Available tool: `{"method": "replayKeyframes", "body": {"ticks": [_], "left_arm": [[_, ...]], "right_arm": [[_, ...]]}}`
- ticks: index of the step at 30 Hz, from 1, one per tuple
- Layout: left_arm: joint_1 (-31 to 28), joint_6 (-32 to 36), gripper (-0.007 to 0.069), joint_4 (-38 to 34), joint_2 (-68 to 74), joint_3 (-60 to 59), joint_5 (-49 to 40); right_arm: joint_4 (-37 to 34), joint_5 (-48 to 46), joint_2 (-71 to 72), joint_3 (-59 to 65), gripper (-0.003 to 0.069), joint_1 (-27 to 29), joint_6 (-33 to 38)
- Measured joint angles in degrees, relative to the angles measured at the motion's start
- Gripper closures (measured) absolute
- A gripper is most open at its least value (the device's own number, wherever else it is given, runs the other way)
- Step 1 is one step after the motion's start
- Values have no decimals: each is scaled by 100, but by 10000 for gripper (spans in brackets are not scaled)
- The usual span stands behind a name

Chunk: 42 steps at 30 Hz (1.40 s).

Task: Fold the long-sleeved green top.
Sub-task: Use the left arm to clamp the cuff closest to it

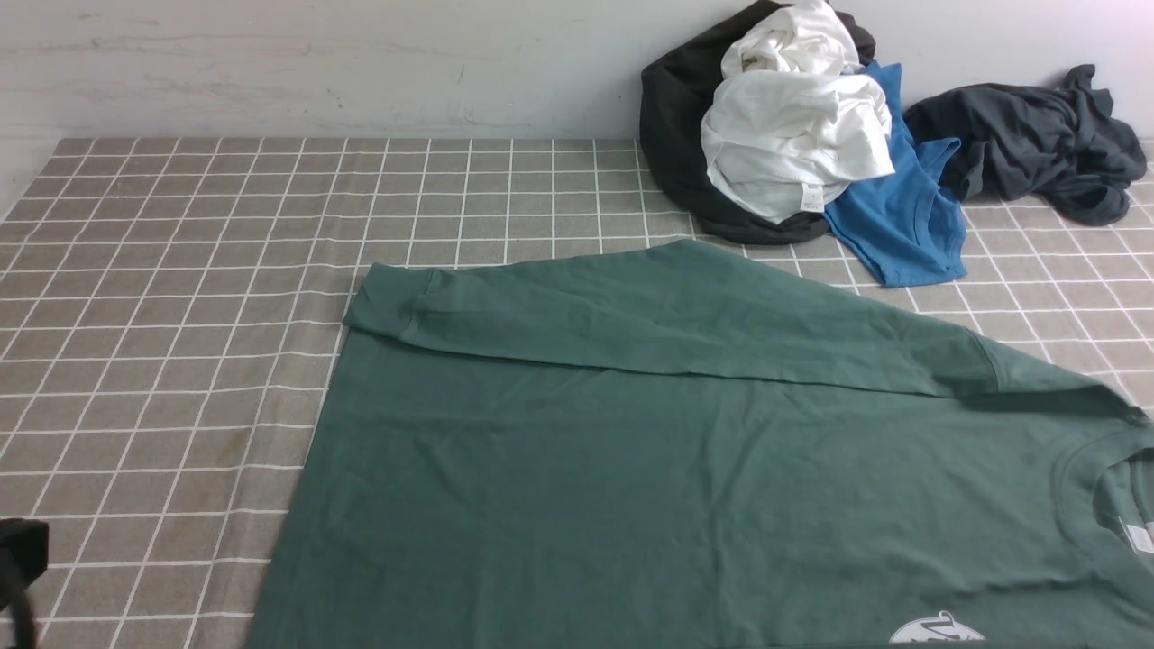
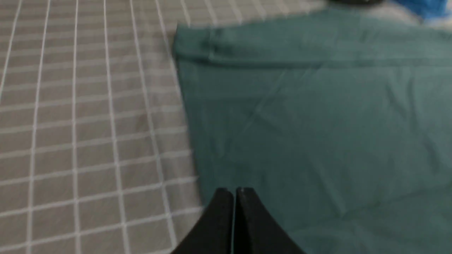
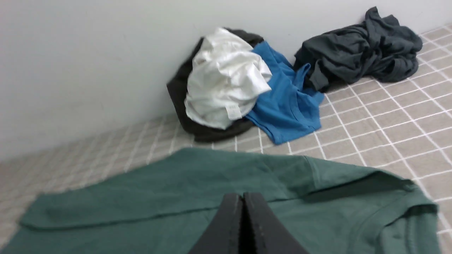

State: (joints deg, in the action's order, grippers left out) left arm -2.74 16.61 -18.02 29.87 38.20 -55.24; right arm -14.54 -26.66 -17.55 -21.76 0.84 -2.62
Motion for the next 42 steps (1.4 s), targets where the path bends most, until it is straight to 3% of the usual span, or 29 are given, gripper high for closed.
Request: {"method": "replayKeyframes", "body": {"ticks": [2, 6, 9, 12, 17, 22, 30, 33, 38, 42], "left_arm": [[144, 0, 629, 412, 389, 188, -331], [1151, -6, 585, 1103, 1446, 347, -959], [1842, -17, 508, 1261, 2006, 244, -1055], [2173, -77, 426, 1336, 2404, 102, -1018], [2775, -157, 202, 1368, 3426, -309, -156], [3090, -157, 125, 1451, 4201, -339, 863], [3103, -157, 131, 1540, 5392, -339, 1389], [3103, -157, 167, 1415, 5730, -300, 1380], [3103, -157, 288, 1343, 5770, -239, 1349], [3103, -157, 428, 1337, 5770, -223, 1343]], "right_arm": [[92, -404, -476, -449, 673, 0, 363], [45, -1595, -1691, -1391, 673, -372, 984], [-6, -2309, -2262, -1589, 673, -938, 1355], [-6, -2870, -2606, -1595, 673, -1339, 1529], [-11, -3330, -3195, -1553, 673, -1868, 1734], [-11, -3017, -3327, -1553, 673, -1892, 1764], [-50, -2941, -3326, -1553, 673, -1892, 1769], [-50, -2941, -3326, -1553, 673, -1892, 1769], [-56, -2936, -3326, -1553, 673, -1892, 1770], [-56, -2878, -3326, -1553, 673, -1892, 1770]]}}
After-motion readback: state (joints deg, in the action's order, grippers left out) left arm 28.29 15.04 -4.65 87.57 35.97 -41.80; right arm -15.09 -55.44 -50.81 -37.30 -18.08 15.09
